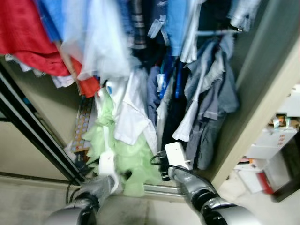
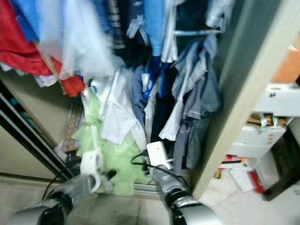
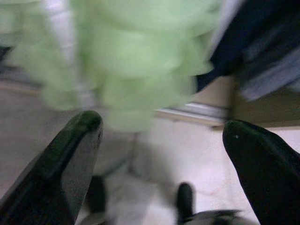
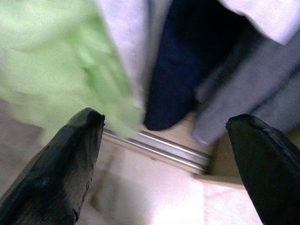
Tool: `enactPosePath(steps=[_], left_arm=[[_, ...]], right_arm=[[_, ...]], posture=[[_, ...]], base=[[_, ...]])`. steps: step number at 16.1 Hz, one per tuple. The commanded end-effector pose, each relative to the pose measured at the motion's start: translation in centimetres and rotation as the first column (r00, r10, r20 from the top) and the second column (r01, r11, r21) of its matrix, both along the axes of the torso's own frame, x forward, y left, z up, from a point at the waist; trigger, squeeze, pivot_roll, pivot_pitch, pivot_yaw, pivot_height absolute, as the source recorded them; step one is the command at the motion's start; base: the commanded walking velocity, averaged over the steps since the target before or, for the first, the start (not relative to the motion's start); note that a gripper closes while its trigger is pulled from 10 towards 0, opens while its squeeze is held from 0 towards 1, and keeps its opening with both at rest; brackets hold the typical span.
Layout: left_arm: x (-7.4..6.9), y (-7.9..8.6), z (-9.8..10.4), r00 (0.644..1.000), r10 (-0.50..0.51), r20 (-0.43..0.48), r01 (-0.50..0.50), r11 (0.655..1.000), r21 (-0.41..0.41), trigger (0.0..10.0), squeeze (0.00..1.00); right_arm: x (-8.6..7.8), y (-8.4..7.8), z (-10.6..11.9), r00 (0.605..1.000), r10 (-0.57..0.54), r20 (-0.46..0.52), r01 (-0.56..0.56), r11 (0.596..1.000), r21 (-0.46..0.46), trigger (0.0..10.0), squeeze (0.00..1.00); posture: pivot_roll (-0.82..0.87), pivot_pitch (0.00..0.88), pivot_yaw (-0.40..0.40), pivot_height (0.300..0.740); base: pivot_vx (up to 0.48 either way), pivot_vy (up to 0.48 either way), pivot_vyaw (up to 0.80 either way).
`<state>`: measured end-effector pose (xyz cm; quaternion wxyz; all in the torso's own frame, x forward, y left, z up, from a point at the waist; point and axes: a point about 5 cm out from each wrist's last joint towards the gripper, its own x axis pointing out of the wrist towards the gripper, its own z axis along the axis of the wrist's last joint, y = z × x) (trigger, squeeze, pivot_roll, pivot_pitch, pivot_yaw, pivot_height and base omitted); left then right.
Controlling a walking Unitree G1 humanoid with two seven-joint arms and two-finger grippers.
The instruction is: Clean up the room
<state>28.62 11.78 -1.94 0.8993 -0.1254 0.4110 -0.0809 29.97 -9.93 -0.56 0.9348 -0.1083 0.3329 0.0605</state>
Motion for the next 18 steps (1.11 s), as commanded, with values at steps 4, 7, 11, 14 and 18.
enactPosePath(steps=[4,7,11,14,18], left_arm=[[-0.47,0.51,-0.45,1.0,0.007,-0.023,-0.006,1.0,0.014,10.0,0.0],[-0.4,0.4,-0.37,1.0,-0.001,-0.017,0.001,1.0,0.003,10.0,0.0],[-0.36,0.46,-0.34,1.0,0.003,-0.016,-0.002,1.0,0.008,10.0,0.0],[-0.39,0.56,-0.39,1.0,0.005,-0.02,-0.005,1.0,0.023,10.0,0.0],[-0.48,0.67,-0.48,1.0,0.006,-0.029,-0.005,0.999,0.033,10.0,0.0]], right_arm=[[0.37,0.28,0.41,1.0,0.006,0.013,-0.006,1.0,0.005,10.0,0.0],[0.42,0.29,0.46,1.0,0.008,0.015,-0.008,1.0,0.004,10.0,0.0],[0.49,0.31,0.53,1.0,0.01,0.018,-0.01,1.0,0.001,10.0,0.0],[0.49,0.29,0.53,1.0,0.01,0.019,-0.01,1.0,-0.001,10.0,0.0],[0.51,0.5,0.59,0.999,0.033,0.022,-0.033,0.999,0.0,10.0,0.0]], posture=[[-0.1,0.0,0.05,0.74],[-0.1,0.0,0.05,0.74],[-0.1,0.0,0.051,0.74],[-0.1,0.0,0.051,0.74],[-0.1,0.0,0.049,0.74]], base=[[0.31,0.0,0.0],[0.309,0.0,0.0],[0.338,0.0,0.0],[0.109,0.0,0.0],[0.0,0.0,0.2]])
